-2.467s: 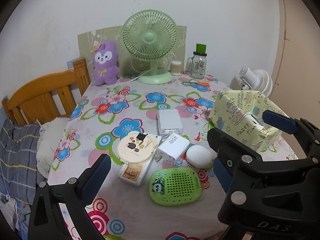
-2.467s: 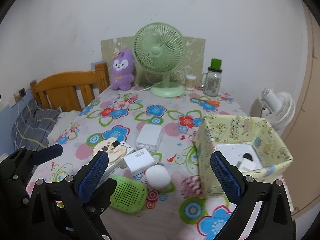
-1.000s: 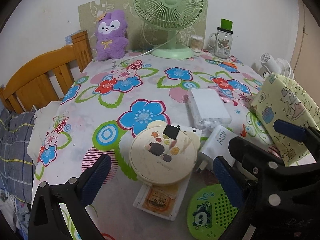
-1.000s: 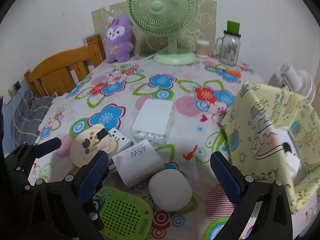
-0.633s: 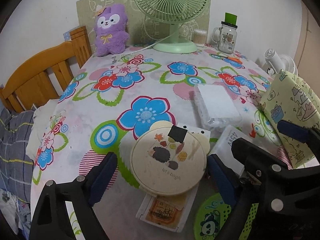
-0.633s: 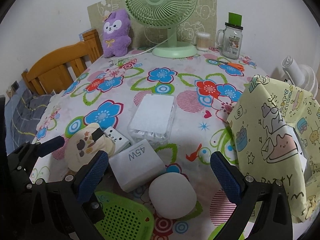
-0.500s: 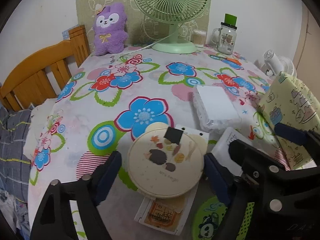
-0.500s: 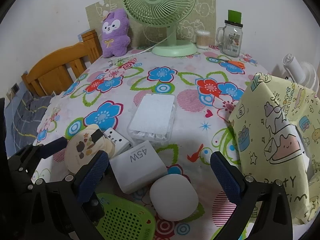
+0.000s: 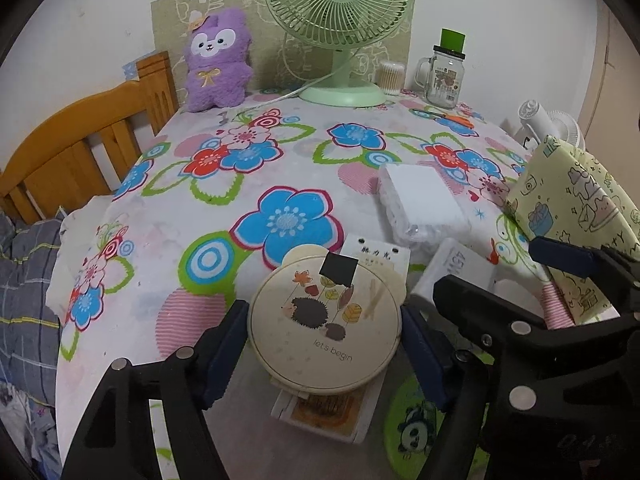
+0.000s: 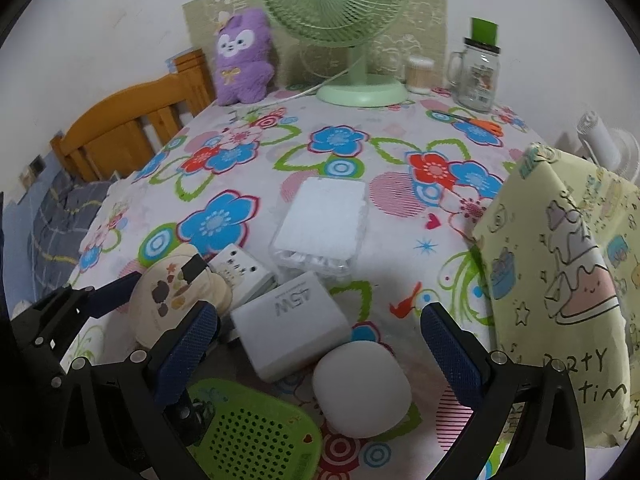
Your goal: Organize rigid objects
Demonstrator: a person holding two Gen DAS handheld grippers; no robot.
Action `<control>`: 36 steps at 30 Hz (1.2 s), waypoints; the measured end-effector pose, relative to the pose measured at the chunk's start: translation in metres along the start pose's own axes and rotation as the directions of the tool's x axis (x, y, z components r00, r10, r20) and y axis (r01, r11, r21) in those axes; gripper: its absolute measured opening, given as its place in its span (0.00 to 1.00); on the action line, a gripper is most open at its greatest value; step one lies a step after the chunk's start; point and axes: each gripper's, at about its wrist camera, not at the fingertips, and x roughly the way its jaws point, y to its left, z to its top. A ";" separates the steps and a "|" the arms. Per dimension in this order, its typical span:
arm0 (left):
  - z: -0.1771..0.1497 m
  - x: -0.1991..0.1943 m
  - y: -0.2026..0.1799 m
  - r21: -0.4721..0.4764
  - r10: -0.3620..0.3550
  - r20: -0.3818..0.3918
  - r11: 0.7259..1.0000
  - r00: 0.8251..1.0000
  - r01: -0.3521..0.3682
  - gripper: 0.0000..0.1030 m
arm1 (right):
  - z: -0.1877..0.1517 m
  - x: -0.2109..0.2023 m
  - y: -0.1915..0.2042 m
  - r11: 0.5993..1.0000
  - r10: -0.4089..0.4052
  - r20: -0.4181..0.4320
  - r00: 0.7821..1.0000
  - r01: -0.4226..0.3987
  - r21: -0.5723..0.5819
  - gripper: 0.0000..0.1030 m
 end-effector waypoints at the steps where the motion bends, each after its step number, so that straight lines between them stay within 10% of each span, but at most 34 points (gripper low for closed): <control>1: -0.001 -0.002 0.001 -0.001 0.005 0.002 1.000 1.000 -0.005 0.75 | 0.000 0.000 0.001 1.000 0.000 -0.001 1.000 0.000 -0.006 1.00; 36: -0.011 -0.006 -0.012 0.026 0.040 0.006 0.999 0.999 -0.040 0.75 | -0.003 0.024 -0.001 1.000 0.003 -0.055 0.998 -0.003 -0.013 0.93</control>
